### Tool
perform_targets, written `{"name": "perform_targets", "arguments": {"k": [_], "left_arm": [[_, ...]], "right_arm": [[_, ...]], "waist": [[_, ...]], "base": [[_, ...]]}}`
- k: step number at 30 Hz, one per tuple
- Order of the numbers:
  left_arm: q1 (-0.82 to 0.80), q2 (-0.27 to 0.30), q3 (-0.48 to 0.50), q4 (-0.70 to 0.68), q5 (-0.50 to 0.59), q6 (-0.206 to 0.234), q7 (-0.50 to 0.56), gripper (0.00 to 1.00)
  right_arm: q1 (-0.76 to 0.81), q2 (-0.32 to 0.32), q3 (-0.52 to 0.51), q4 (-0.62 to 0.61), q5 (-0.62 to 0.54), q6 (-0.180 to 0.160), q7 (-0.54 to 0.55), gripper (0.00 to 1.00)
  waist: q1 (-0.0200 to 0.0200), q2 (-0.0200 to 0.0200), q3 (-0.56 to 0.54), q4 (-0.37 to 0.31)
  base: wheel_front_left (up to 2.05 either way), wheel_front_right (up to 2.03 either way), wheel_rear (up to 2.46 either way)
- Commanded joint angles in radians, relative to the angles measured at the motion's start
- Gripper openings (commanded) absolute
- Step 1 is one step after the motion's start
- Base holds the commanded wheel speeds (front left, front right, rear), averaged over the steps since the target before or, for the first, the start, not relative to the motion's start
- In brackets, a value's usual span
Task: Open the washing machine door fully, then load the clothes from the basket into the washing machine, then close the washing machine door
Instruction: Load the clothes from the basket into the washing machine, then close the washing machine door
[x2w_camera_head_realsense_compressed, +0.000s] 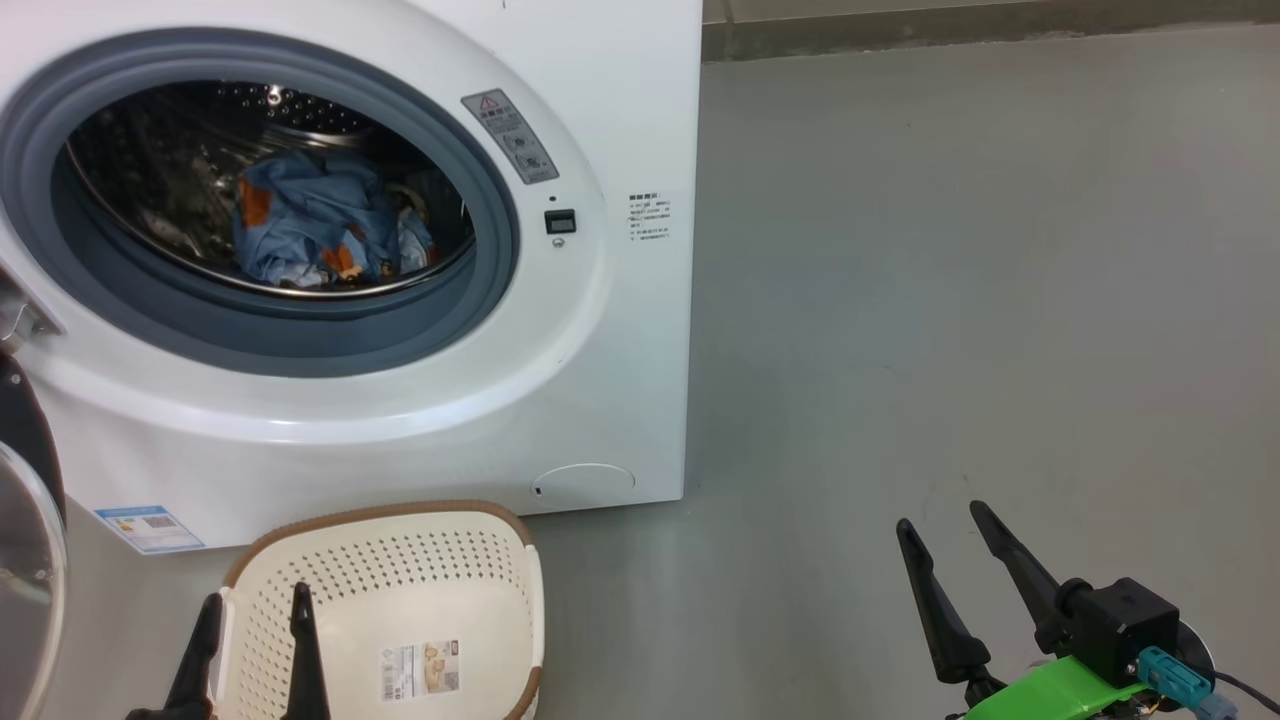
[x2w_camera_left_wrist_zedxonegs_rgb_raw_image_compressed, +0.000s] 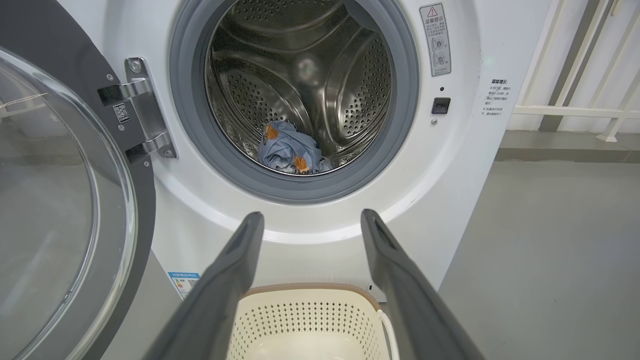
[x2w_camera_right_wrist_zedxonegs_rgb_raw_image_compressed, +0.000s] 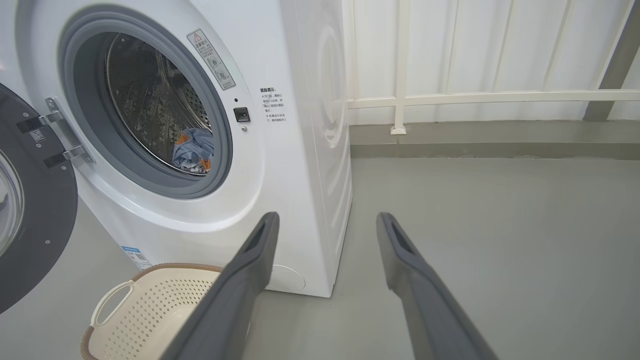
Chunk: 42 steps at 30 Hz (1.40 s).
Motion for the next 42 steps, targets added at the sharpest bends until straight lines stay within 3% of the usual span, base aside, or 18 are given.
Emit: {"name": "perform_targets", "arguments": {"k": [1, 22, 42], "left_arm": [[-0.025, 0.02, 0.033, -0.02, 0.007, 0.011, -0.01, 1.0], [-0.034, 0.032, 0.018, -0.019, 0.008, 0.014, -0.012, 1.0], [-0.035, 0.038, 0.013, -0.022, -0.001, 0.024, -0.014, 1.0]], "right_arm": [[-0.013, -0.003, 0.026, -0.029, 0.003, 0.009, 0.0, 1.0], [-0.013, -0.003, 0.023, -0.027, 0.008, 0.009, -0.004, 1.0], [-0.015, -0.003, 0.025, -0.02, 0.007, 0.009, -0.005, 1.0]], "waist": [[0.0, 0.0, 0.0, 0.001], [0.0, 0.0, 0.004, 0.006], [0.0, 0.0, 0.0, 0.007]], "base": [[-0.28, 0.24, 0.04], [-1.2, 1.14, 0.06], [-0.07, 0.07, 0.0]]}}
